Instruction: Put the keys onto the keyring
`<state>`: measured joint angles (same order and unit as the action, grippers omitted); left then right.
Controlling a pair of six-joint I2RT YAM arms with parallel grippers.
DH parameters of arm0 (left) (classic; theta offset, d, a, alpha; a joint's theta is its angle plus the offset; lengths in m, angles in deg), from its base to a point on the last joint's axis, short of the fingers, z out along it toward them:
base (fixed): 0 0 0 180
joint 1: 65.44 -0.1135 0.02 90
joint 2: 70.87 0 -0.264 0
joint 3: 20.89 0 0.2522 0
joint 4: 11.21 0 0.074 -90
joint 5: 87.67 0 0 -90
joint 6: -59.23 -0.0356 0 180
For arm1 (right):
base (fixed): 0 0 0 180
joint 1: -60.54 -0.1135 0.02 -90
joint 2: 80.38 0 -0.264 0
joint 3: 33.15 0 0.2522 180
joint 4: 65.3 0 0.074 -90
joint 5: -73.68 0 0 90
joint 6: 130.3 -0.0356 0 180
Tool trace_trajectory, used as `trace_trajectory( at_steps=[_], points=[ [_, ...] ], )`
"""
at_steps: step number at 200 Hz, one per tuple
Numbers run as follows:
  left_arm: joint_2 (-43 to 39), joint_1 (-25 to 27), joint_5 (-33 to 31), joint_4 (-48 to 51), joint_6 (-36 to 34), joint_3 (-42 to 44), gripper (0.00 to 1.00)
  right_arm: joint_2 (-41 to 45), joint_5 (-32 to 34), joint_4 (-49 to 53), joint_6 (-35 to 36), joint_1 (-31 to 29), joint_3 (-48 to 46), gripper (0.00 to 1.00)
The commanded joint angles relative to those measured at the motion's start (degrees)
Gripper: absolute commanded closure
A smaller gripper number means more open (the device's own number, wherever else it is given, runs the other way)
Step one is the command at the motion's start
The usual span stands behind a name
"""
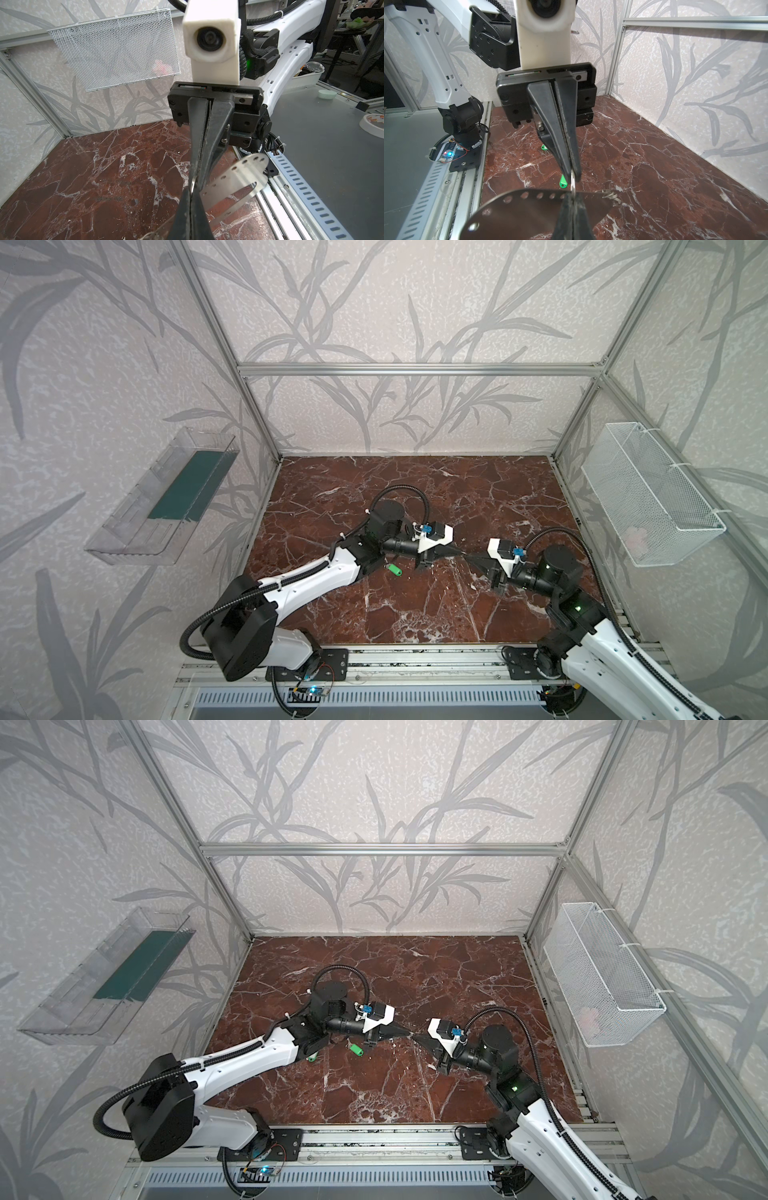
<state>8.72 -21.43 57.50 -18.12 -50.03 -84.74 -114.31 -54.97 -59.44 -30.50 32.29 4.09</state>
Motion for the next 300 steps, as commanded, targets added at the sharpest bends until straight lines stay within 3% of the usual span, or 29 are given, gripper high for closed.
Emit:
trace_trajectory(
  at_steps=[1, 28, 65, 134, 161, 300],
  points=[
    [0.3, 0.1, 1.2, -1.2, -0.5, -1.0, 1.0, 0.5, -1.0, -1.5, 1.2, -0.5, -0.3, 1.0],
    [0.0, 0.0, -0.4, 1.5, -2.5, -1.4, 1.0, 0.7, -0.3, 0.2, 2.1, -0.5, 0.5, 1.0],
    [-1.5, 0.4, -5.0, 11.9, -9.8, -4.0, 0.83, 0.3, 1.9, 6.1, 4.8, -0.6, 2.9, 1.0],
    [-2.9, 2.0, -12.5, 29.1, -21.8, -8.7, 0.79, -2.5, 3.1, 11.7, 7.5, -1.8, 6.1, 1.0],
    [-2.8, 3.5, -15.7, 30.9, -24.2, -9.7, 0.76, -3.4, 3.5, 12.6, 8.3, -2.5, 6.7, 1.0],
    [-1.9, 5.1, -16.6, 31.2, -24.9, -11.0, 0.79, -5.2, 3.4, 13.3, 8.6, -4.1, 7.8, 1.0]
  ],
)
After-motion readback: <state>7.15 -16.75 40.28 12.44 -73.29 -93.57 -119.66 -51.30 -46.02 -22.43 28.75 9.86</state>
